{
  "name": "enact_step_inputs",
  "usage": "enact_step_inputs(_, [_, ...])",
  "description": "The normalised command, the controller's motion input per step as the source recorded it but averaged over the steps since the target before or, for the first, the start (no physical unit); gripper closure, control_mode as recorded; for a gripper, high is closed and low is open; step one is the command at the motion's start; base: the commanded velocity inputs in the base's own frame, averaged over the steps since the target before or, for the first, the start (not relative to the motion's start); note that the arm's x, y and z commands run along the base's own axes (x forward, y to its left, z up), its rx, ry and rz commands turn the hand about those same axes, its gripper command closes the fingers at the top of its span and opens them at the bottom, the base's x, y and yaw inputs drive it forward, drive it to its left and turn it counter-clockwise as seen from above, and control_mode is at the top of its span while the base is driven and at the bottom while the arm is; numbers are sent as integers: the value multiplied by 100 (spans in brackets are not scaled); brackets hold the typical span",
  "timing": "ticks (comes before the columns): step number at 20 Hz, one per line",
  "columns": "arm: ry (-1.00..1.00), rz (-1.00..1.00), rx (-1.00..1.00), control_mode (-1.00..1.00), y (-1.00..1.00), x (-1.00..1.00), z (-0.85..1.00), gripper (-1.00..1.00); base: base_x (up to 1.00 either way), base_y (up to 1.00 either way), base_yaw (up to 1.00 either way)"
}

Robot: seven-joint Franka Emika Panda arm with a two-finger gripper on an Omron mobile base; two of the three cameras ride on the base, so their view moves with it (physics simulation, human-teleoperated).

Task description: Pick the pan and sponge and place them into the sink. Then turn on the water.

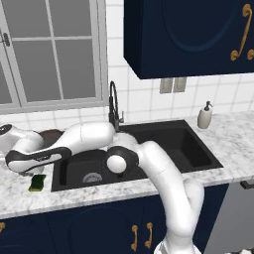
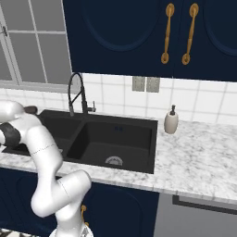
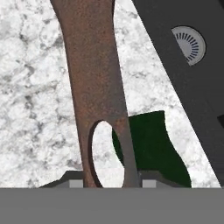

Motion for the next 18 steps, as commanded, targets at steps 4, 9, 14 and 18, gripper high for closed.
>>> enact_step_inputs(4, [0,-15,3,-100,-59,-1,20,100,0,0,0])
enact_step_inputs(9, [2,-5,0,-100,-57,0,8,100,0,0,0])
enact_step_inputs(14, [1,0,0,-100,-44,-5,0,100,0,0,0])
enact_step_inputs(18, [0,-3,0,-100,-41,-14,0,100,0,0,0])
